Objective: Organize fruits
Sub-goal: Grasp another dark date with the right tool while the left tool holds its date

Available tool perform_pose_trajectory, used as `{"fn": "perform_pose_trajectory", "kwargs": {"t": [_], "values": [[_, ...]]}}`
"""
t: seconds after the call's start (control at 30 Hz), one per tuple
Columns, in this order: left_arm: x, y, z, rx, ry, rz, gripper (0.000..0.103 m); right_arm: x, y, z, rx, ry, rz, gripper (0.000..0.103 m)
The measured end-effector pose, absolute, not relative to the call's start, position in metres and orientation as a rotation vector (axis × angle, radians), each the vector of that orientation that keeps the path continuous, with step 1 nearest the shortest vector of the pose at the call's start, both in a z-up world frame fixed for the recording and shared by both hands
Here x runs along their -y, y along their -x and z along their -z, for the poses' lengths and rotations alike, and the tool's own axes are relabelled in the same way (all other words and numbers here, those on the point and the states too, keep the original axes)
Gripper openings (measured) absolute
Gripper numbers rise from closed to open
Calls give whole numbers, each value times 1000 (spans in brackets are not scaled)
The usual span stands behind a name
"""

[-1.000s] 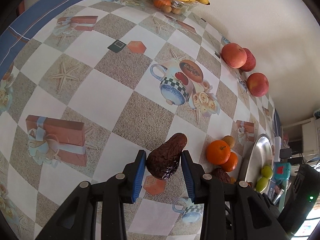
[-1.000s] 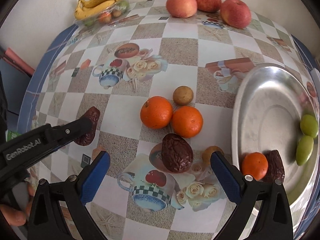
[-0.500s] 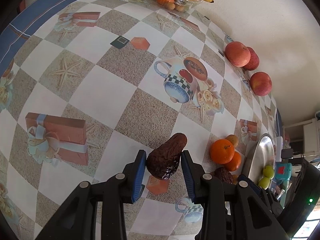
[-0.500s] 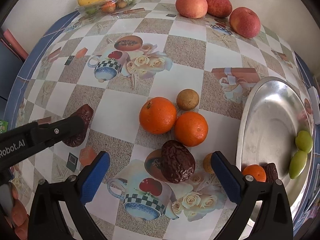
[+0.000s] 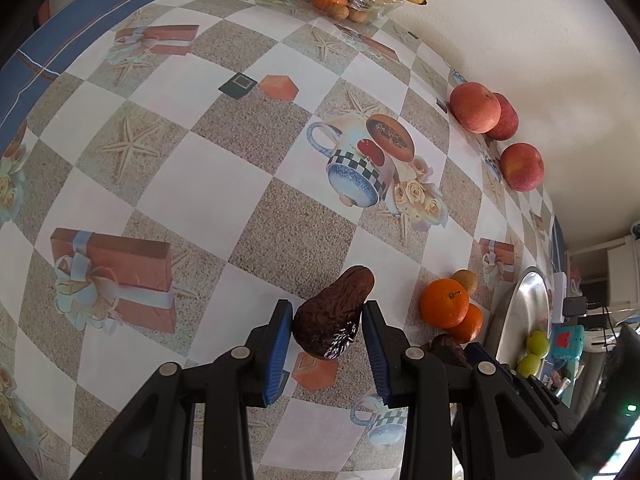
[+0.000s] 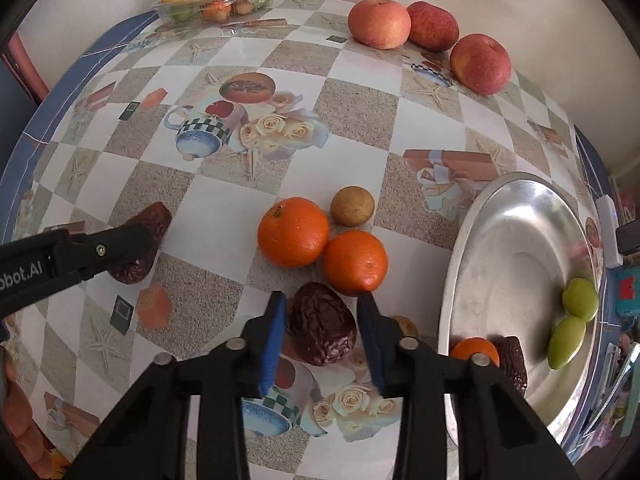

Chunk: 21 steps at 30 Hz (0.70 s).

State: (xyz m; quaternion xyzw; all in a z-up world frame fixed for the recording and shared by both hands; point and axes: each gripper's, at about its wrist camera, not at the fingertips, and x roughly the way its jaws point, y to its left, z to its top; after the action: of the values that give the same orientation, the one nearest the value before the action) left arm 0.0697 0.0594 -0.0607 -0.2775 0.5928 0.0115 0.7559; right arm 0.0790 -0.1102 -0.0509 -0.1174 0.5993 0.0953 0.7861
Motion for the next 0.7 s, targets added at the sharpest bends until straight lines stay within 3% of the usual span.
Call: {"fn": "perform_pose_trajectory", "kwargs": {"t": [0.47, 0.7], "values": [[-60, -69, 49, -1250, 595, -11, 38, 109, -74, 4, -1185, 155, -284, 23], [-60, -70, 52, -1260, 594, -12, 38, 112, -76, 33, -1312, 172, -262, 25]]}}
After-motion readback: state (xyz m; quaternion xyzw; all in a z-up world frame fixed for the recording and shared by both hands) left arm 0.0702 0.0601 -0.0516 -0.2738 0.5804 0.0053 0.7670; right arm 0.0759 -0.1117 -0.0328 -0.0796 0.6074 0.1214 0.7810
